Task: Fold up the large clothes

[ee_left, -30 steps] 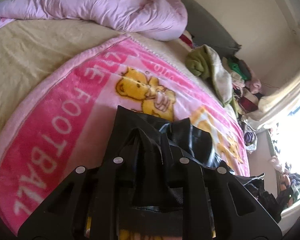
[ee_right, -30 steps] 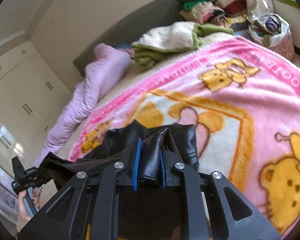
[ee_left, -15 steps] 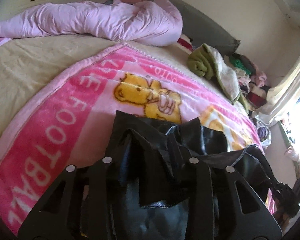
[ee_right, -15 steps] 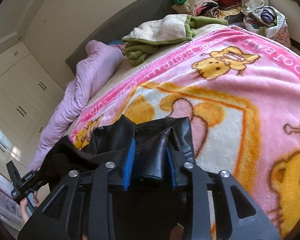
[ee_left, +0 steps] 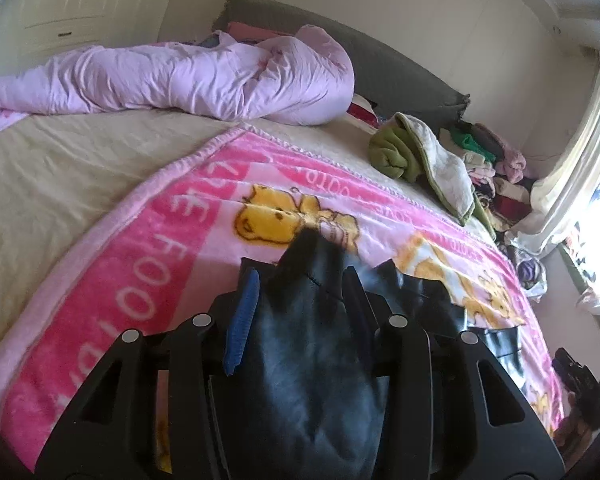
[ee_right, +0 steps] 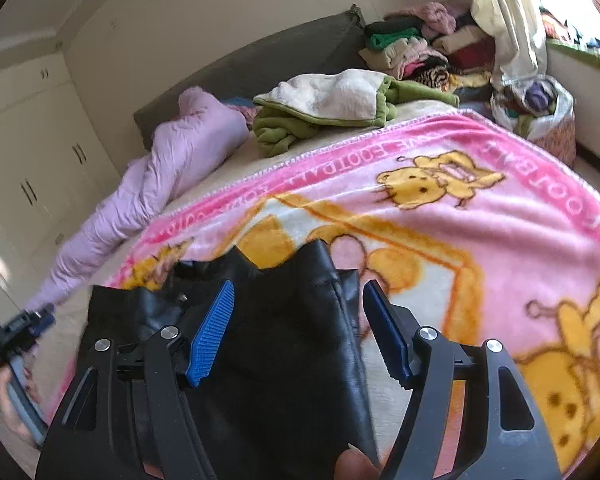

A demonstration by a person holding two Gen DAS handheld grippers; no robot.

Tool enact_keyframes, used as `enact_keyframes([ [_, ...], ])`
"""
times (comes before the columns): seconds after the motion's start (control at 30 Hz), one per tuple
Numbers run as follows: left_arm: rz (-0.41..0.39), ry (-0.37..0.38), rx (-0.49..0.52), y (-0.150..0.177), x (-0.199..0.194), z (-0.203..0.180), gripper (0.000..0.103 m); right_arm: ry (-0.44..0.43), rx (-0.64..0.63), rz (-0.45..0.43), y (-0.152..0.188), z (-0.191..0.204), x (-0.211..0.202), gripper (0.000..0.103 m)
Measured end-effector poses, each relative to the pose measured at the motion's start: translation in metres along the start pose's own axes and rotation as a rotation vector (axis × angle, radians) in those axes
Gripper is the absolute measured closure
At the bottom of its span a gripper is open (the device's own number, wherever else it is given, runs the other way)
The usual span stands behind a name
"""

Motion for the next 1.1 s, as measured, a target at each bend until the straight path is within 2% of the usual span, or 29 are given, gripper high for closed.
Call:
enact_keyframes([
  [0.07, 0.019, -0.037, 0.035, 0.003, 0.007, -0.001, 0.056, 0.045, -0.058, 0.023, 0.004, 0.003, 0.005, 0.037],
  [0.17, 0.079, -0.064, 0.068, 0.012, 0.025, 0.002, 0.055, 0.089, -0.125, 0.065, 0.011, 0.006, 0.02, 0.037],
  [0.33, 0.211, -0.155, 0.148, 0.032, 0.068, 0.008, 0.054, 0.136, -0.219, 0.154, 0.018, 0.01, 0.056, 0.037],
  [0.43, 0.251, -0.155, 0.138, 0.037, 0.081, 0.013, 0.054, 0.176, -0.253, 0.205, 0.022, 0.008, 0.076, 0.038],
  [0.5, 0.245, -0.158, 0.158, 0.036, 0.082, 0.011, 0.061, 0.182, -0.269, 0.205, 0.023, 0.007, 0.083, 0.049],
  [0.53, 0.239, -0.149, 0.167, 0.035, 0.082, 0.009, 0.069, 0.174, -0.278, 0.201, 0.024, 0.008, 0.086, 0.064],
  [0.57, 0.238, -0.145, 0.173, 0.036, 0.082, 0.007, 0.074, 0.182, -0.284, 0.196, 0.024, 0.008, 0.087, 0.073],
  [0.6, 0.236, -0.148, 0.185, 0.036, 0.081, 0.006, 0.075, 0.199, -0.29, 0.184, 0.024, 0.007, 0.087, 0.077],
  [0.67, 0.224, -0.142, 0.195, 0.035, 0.08, 0.006, 0.086, 0.19, -0.288, 0.162, 0.023, 0.008, 0.084, 0.087],
  [0.8, 0.176, -0.101, 0.19, 0.024, 0.063, -0.001, 0.096, 0.166, -0.231, 0.09, 0.015, 0.004, 0.064, 0.09],
  [0.97, 0.105, -0.042, 0.164, 0.005, 0.034, -0.01, 0.097, 0.059, -0.15, -0.032, -0.012, 0.007, 0.024, 0.091],
  [1.1, 0.052, -0.039, 0.147, -0.009, 0.026, -0.018, 0.098, 0.055, -0.126, -0.068, -0.03, 0.009, 0.02, 0.091],
])
Point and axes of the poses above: each gripper's, at about its wrist camera, not at the fingertips, and x roughly the way its jaws point, z to its left, y to its underside, the point moved 4 cm from there along x, roughly the way its jaws point, and after that the axes turned 5 degrees about -x, right-handed, at the moved point
